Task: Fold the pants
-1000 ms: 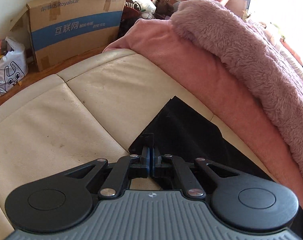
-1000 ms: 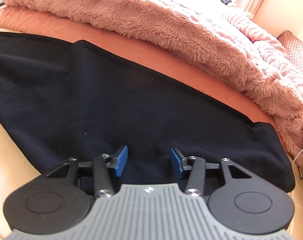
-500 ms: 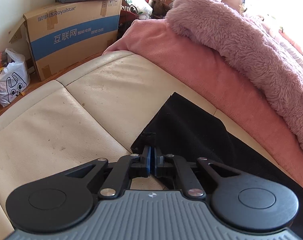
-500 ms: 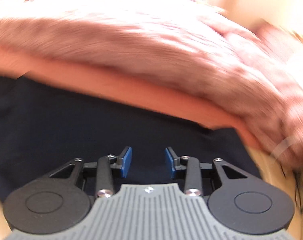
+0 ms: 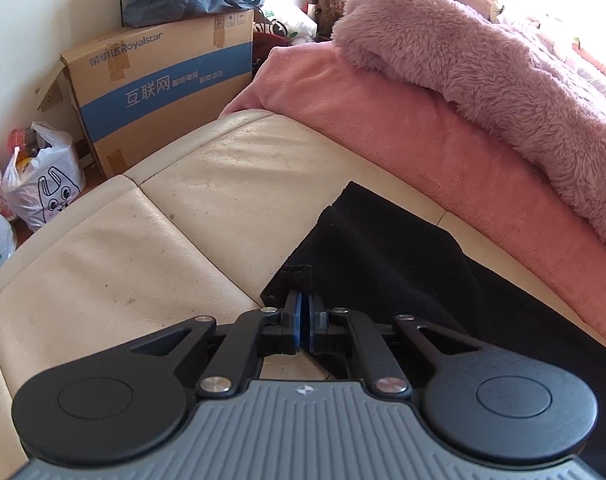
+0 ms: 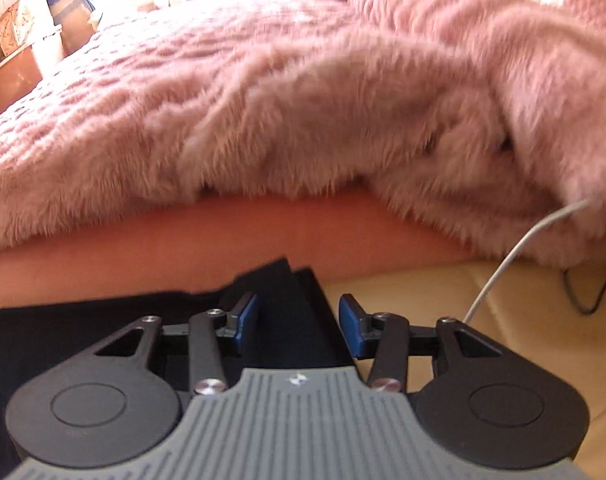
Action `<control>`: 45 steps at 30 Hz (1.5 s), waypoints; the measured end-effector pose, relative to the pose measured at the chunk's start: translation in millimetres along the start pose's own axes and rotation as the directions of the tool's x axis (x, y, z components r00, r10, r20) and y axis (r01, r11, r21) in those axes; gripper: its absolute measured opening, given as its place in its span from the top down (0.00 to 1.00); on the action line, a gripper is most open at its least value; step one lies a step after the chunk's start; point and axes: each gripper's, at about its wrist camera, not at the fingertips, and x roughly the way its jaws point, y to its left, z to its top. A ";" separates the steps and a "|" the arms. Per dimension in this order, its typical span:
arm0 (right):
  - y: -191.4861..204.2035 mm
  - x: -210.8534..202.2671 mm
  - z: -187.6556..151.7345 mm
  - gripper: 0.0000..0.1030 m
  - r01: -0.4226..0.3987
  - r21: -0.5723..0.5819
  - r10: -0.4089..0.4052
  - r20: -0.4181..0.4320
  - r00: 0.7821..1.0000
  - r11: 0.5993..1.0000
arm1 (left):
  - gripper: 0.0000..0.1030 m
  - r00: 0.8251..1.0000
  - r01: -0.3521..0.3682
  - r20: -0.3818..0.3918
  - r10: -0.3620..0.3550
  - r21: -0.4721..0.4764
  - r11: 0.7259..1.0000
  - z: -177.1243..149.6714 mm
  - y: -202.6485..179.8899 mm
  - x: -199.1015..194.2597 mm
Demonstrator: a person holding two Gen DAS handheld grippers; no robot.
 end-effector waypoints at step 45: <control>9.1 -4.9 3.5 1.00 0.243 -0.086 -0.230 0.138 0.963 0.966 | 0.98 0.995 -0.097 0.039 0.093 0.135 0.986 0.6 -13.3 0.8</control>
